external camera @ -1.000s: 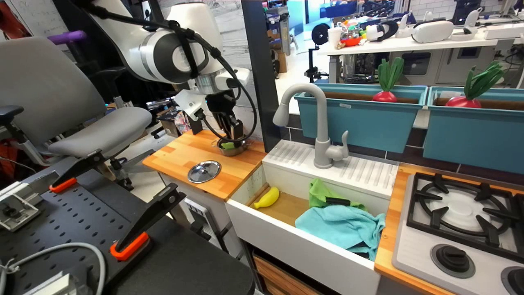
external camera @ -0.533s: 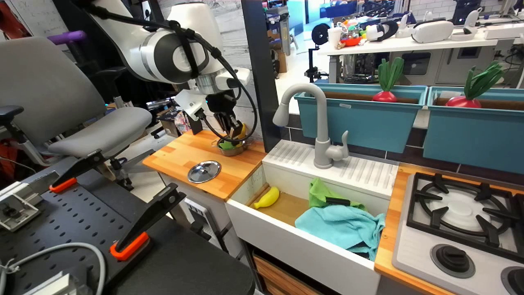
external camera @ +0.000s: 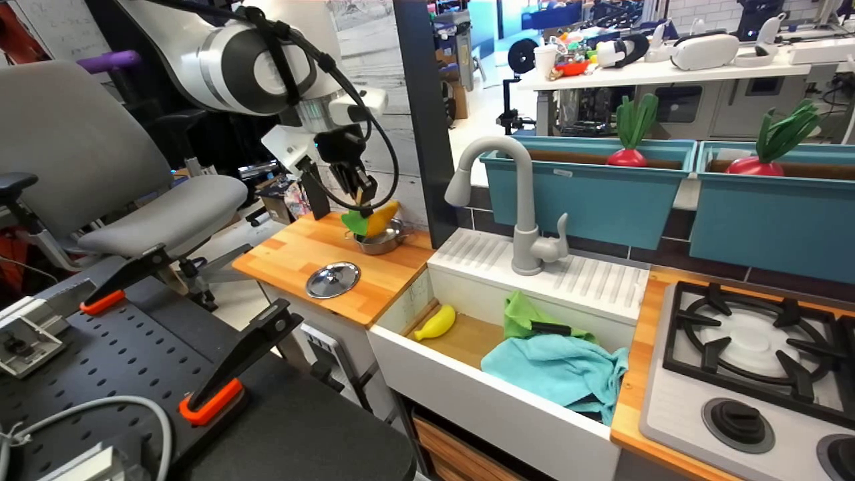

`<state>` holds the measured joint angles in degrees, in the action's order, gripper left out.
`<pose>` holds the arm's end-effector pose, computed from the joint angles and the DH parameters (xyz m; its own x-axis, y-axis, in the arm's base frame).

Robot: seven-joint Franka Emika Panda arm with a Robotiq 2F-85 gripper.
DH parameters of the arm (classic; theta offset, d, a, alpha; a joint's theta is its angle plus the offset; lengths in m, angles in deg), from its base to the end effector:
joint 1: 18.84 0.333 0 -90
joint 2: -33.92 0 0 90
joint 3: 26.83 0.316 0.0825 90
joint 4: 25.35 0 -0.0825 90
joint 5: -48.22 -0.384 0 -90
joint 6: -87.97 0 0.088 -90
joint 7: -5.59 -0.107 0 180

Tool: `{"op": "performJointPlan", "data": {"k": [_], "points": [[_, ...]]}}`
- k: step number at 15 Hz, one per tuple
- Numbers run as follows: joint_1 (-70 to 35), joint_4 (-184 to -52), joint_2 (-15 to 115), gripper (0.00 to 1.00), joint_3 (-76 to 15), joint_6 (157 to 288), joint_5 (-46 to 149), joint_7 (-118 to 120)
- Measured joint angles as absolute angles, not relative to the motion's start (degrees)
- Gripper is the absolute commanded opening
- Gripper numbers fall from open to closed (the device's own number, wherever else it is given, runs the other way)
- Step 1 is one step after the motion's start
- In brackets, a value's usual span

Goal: Pick up the carrot from the pot and put it on the counter

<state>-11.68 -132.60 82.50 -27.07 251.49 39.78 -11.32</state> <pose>0.6214 0.0675 0.0692 0.9449 -0.3092 0.1078 -0.3001 -0.9494 -0.0923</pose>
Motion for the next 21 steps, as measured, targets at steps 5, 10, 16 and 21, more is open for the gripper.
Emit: {"op": "performJointPlan", "data": {"k": [5,10,16,21], "points": [[-11.6,-141.1,74.5,0.0,-23.9,256.3,39.8,-10.5],[-10.0,-147.8,68.9,0.0,-21.4,259.0,39.8,-9.9],[-7.4,-149.6,67.8,0.0,-20.2,259.0,39.8,-9.6],[-6.4,-147.6,70.2,0.0,-20.8,259.0,39.8,-9.6]]}}
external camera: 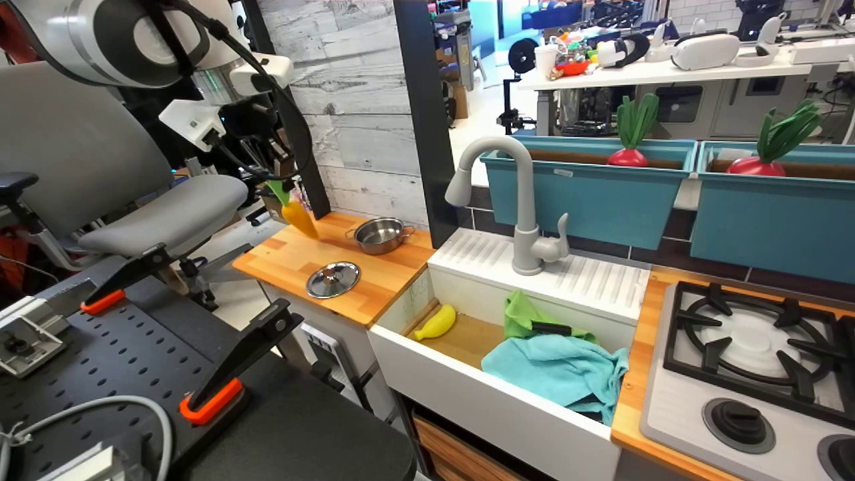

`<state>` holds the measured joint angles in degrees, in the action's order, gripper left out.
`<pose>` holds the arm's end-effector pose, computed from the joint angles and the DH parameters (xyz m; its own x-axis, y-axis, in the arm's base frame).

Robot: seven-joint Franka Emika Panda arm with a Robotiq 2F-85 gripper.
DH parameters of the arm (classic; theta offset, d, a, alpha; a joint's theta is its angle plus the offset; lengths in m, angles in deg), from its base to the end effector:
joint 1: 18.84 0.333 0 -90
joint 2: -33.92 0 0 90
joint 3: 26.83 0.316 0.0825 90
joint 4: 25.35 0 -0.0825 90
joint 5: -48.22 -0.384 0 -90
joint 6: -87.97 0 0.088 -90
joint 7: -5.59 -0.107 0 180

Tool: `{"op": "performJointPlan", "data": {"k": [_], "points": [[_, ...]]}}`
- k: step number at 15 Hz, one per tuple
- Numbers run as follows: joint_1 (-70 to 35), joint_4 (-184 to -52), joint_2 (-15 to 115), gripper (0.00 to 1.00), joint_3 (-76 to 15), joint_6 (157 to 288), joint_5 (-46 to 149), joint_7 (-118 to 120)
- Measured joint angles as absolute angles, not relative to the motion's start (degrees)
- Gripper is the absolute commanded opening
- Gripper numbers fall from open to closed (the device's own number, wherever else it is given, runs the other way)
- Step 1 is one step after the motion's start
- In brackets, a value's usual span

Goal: Pick up the carrot from the pot and put it on the counter

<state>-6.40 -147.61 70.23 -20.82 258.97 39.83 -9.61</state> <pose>0.5526 0.1747 0.1269 0.9780 -0.1246 0.1673 -0.0969 -0.9816 -0.1645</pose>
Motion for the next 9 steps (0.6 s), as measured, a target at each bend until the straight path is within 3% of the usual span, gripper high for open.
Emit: {"op": "performJointPlan", "data": {"k": [8,9], "points": [[-5.1,-141.7,79.8,0.0,-22.6,256.6,40.2,-9.5],[-4.7,-140.9,81.0,0.26,-22.9,255.9,40.2,-9.5]]}}
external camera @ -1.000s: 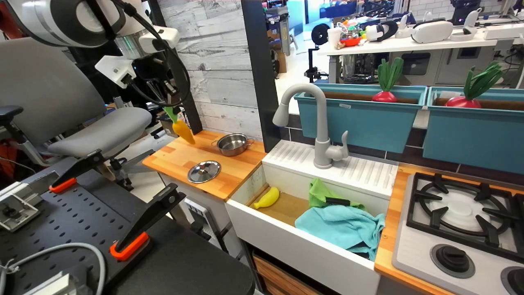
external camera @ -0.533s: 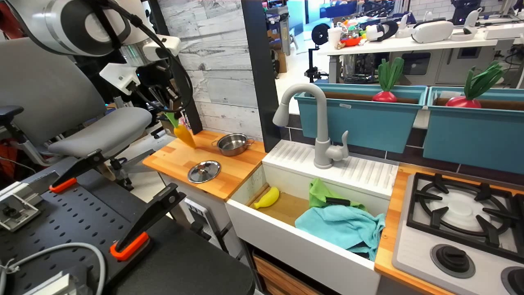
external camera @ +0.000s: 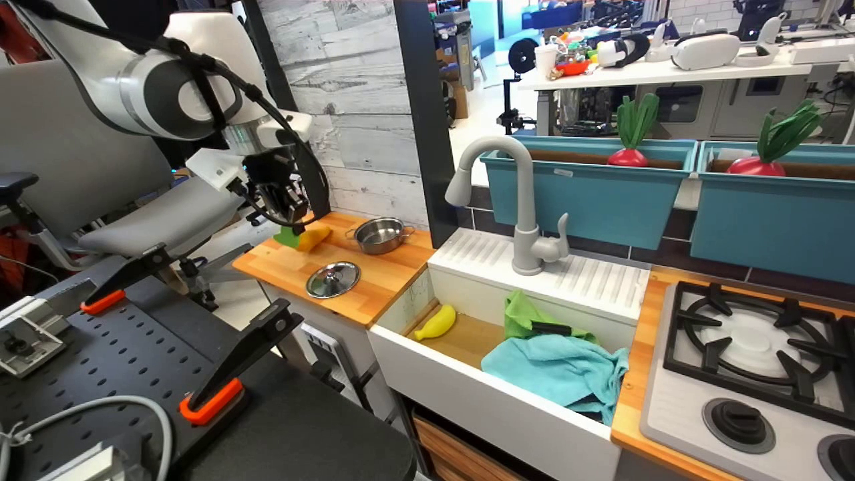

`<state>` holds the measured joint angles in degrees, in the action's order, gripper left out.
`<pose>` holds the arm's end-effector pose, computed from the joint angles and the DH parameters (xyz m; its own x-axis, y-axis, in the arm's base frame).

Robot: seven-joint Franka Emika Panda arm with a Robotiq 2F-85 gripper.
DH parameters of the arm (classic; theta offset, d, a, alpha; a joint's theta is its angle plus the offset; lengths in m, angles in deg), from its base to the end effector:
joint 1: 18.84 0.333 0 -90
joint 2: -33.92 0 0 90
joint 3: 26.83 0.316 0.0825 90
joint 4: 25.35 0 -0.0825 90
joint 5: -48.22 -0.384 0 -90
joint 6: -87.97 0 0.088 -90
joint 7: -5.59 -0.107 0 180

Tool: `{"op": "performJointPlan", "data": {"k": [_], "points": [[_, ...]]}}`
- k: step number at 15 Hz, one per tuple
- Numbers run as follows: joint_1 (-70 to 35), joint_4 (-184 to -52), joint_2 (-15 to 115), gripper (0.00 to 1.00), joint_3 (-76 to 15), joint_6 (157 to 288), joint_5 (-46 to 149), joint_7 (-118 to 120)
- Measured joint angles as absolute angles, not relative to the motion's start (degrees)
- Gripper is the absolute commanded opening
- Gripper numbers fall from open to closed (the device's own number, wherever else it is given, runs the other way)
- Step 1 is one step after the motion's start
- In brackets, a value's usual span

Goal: Pick up the carrot from the pot and put it on the counter

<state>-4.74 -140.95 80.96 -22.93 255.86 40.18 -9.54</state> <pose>0.5519 0.1717 0.0480 0.9921 -0.1124 0.0562 -0.1058 -0.9883 -0.1096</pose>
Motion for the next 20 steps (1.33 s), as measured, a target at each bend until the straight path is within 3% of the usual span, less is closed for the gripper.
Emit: {"op": "performJointPlan", "data": {"k": [1,4,11,20], "points": [[-4.3,-140.2,82.0,0.27,-23.3,255.1,40.2,-9.5],[-3.1,-138.3,83.9,0.47,-24.4,252.5,40.4,-9.6],[-2.2,-136.0,84.8,1.0,-25.7,247.3,42.4,-9.8],[0.3,-142.7,77.0,1.0,-24.6,247.8,43.6,-9.1]]}}
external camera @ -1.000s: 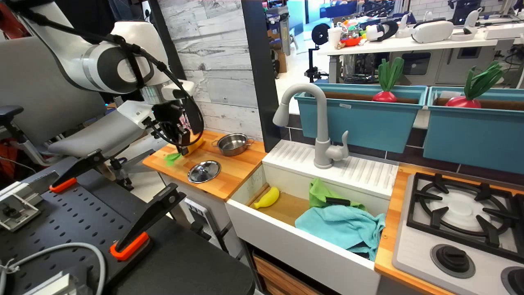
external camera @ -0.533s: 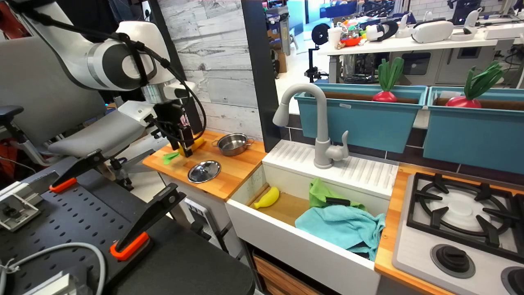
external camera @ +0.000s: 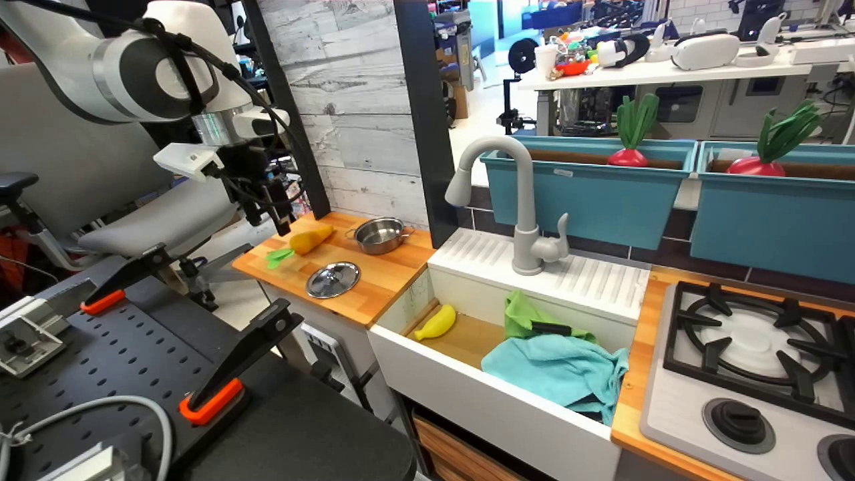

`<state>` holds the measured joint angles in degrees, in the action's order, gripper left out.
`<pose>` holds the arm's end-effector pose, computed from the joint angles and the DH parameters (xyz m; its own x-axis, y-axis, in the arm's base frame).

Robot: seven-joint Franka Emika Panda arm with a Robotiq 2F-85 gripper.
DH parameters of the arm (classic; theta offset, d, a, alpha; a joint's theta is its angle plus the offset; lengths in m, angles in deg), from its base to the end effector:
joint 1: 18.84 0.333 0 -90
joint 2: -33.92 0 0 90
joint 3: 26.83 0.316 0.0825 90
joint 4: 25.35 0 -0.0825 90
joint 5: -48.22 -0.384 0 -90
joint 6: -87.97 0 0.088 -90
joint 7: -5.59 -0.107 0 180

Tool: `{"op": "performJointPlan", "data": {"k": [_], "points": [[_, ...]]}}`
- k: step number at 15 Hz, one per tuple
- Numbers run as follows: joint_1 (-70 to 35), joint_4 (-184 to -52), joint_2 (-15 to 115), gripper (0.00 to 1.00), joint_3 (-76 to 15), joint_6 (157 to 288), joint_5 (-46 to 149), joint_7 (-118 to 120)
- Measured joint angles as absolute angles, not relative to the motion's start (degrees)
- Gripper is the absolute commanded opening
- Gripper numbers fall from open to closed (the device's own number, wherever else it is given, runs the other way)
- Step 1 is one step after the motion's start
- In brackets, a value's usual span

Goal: Pick up the carrot from the pot and put it on the counter

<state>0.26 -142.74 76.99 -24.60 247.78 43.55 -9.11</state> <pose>0.5309 0.2046 0.0654 0.9992 0.0294 -0.0272 0.0280 -0.9984 -0.0484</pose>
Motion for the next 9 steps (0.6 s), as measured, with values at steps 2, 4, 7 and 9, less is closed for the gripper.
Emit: {"op": "performJointPlan", "data": {"k": [2,4,7,9], "points": [[0.2,-143.1,76.8,1.0,-24.6,247.8,43.6,-8.9],[0.2,-143.2,76.8,1.0,-24.6,247.8,43.6,-8.8],[0.2,-143.3,76.8,1.0,-24.6,247.8,43.6,-8.8],[0.2,-143.3,76.8,1.0,-24.6,247.8,43.6,-8.8]]}}
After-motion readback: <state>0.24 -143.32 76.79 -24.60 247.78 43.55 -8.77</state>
